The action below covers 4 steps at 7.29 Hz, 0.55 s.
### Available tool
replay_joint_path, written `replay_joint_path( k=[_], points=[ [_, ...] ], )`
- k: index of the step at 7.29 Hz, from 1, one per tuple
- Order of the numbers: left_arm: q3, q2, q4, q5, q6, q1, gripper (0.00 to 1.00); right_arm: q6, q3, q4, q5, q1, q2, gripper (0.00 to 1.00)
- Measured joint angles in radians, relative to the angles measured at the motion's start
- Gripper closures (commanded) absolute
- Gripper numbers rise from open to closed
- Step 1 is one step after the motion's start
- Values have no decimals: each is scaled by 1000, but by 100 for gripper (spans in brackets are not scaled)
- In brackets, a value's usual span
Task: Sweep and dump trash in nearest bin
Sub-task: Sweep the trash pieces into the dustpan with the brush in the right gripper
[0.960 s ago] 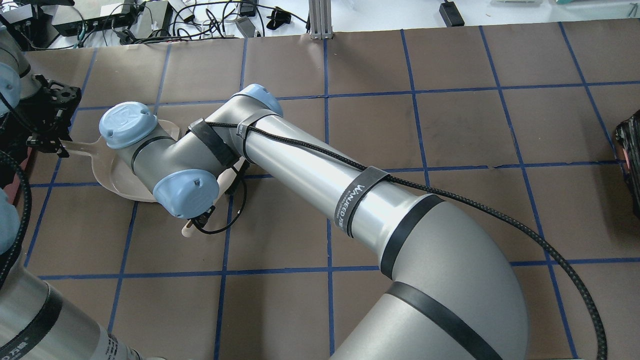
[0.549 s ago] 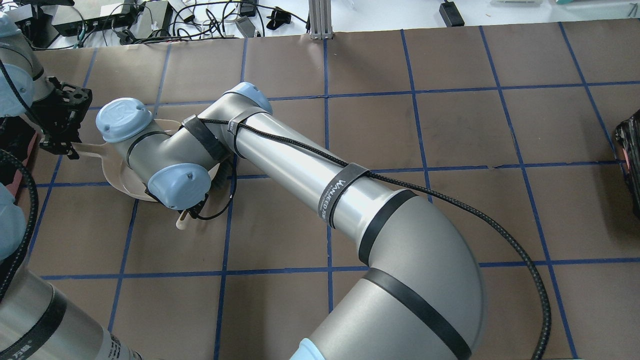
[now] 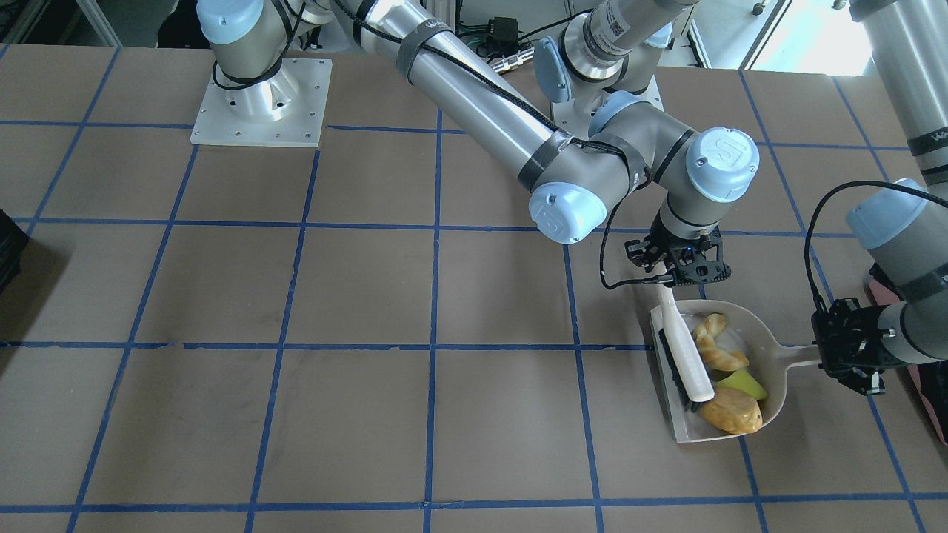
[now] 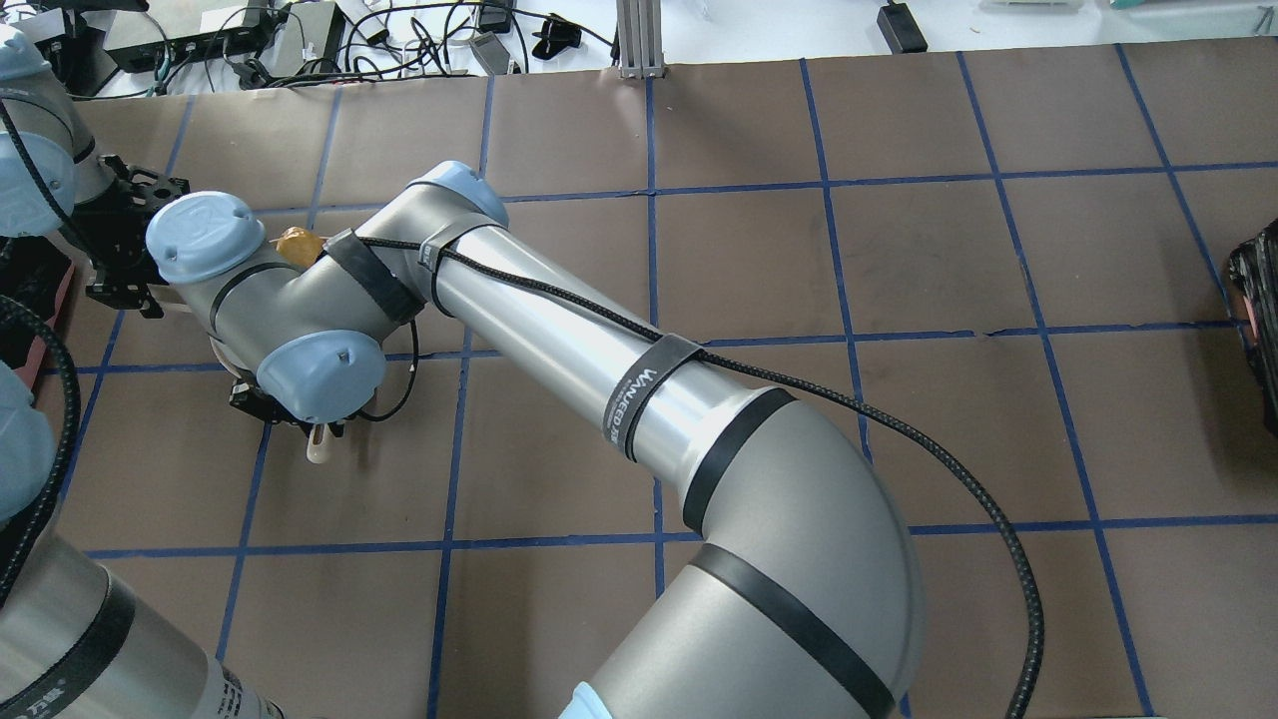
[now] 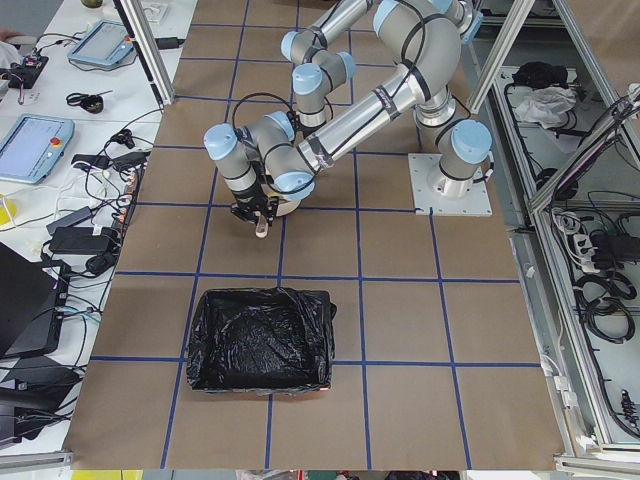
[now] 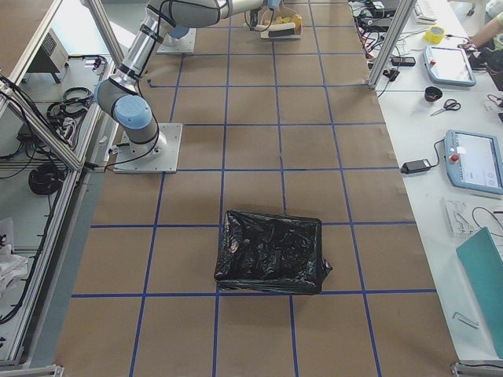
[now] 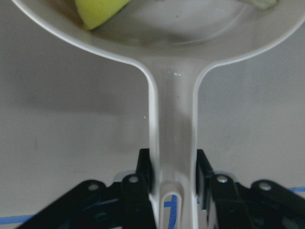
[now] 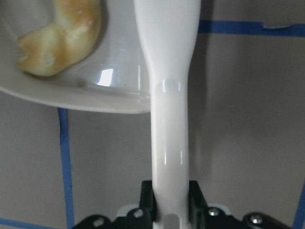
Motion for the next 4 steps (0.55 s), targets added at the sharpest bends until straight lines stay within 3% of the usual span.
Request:
replay_joint_path(
  k=[2, 4],
  points=[
    [-1, 0, 4, -1, 0, -1, 100, -32, -24, -2, 13, 28, 4, 100],
    [-1, 0, 11, -21, 4, 0, 100, -31, -15, 88, 8, 14, -41, 100]
  ],
)
